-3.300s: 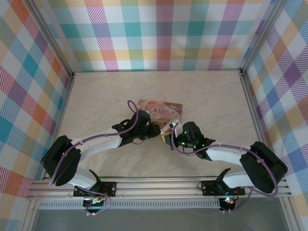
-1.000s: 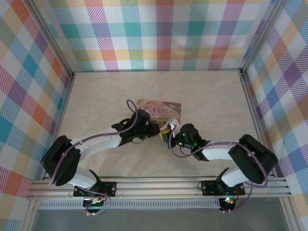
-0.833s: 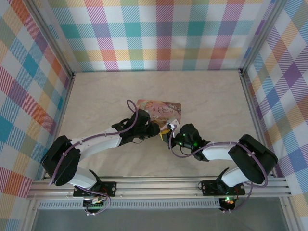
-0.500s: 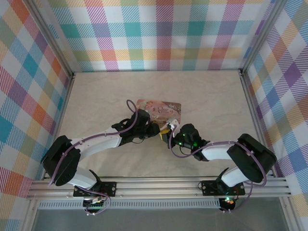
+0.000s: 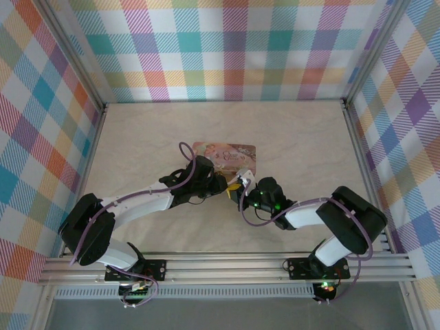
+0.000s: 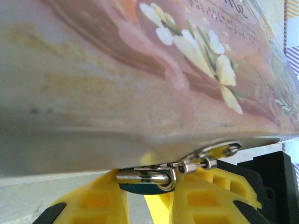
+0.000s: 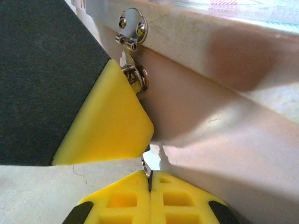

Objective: Unlock a padlock with a key

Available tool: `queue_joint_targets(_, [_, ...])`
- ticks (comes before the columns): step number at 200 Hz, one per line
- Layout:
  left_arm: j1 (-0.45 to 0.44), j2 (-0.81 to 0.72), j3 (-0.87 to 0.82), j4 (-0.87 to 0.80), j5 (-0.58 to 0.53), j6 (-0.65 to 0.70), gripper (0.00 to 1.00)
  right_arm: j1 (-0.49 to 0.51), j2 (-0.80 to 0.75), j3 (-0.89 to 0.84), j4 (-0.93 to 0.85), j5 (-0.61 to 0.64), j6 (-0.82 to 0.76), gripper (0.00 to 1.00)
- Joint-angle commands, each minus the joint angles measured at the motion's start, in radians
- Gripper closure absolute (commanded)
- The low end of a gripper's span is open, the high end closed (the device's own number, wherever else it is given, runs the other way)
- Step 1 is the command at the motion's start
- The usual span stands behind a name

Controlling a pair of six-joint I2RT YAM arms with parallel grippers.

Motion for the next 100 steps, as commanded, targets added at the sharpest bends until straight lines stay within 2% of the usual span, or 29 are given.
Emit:
queue_joint_targets(1, [-0.014,-0.019,0.032,0.044,0.078,0.001,0.84,-0.008,0.020,0.034,0.080,0.053,-0.013,1.00])
queue_joint_targets(27, [-0.015,-0.016,0.032,0.044,0.081,0.001,0.84,-0.008,0.023,0.047,0.090,0.015,-0.002,1.00])
queue_joint_targets(100, [-0.015,-0.010,0.027,0.058,0.094,-0.017,0.84,-0.010,0.034,0.085,0.146,0.020,-0.007,1.00])
